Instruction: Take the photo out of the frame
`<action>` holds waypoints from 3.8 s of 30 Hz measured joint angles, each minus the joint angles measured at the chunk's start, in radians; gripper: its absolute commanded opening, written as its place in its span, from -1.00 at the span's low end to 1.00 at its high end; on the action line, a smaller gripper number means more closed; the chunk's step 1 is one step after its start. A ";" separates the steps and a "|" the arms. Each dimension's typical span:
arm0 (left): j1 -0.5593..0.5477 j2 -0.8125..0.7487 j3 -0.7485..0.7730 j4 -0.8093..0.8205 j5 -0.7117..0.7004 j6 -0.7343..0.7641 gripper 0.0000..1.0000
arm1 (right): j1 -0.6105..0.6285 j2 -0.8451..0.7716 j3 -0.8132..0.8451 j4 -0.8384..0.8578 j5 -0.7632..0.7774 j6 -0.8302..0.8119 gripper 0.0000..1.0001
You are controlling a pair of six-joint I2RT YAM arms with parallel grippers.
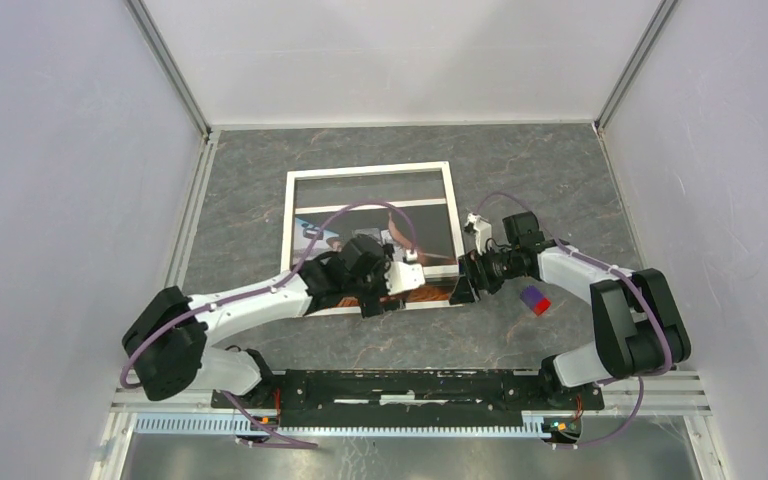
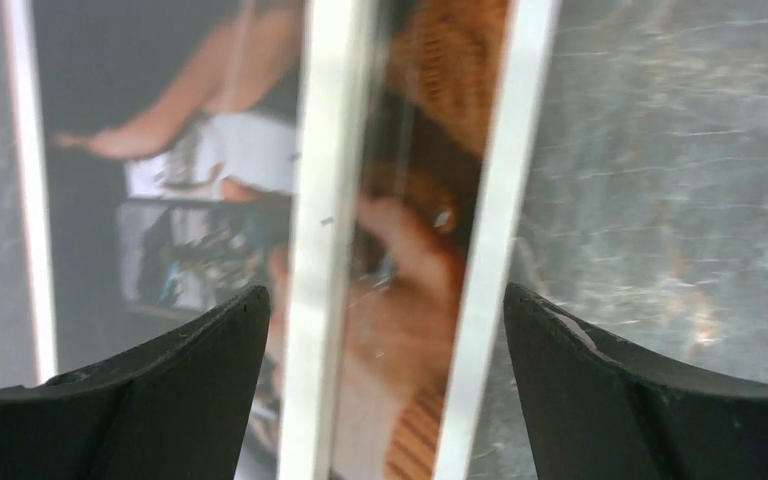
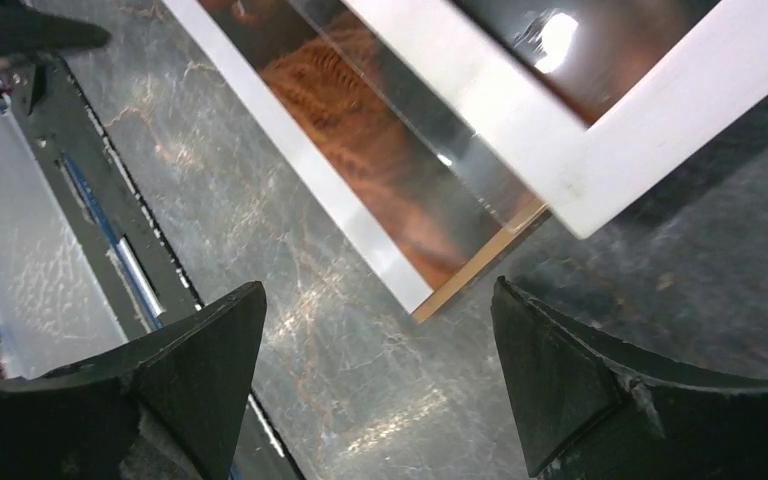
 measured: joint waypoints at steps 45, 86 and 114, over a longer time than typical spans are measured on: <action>-0.208 0.319 0.141 0.065 -0.082 -0.120 0.06 | -0.062 -0.117 -0.221 0.201 -0.138 0.238 -0.04; -0.234 0.480 0.276 0.162 -0.116 -0.143 0.20 | -0.122 -0.077 -0.246 0.227 -0.143 0.285 -0.02; -0.197 0.452 0.281 0.163 -0.102 -0.163 0.04 | -0.122 -0.008 -0.258 0.414 -0.185 0.477 0.15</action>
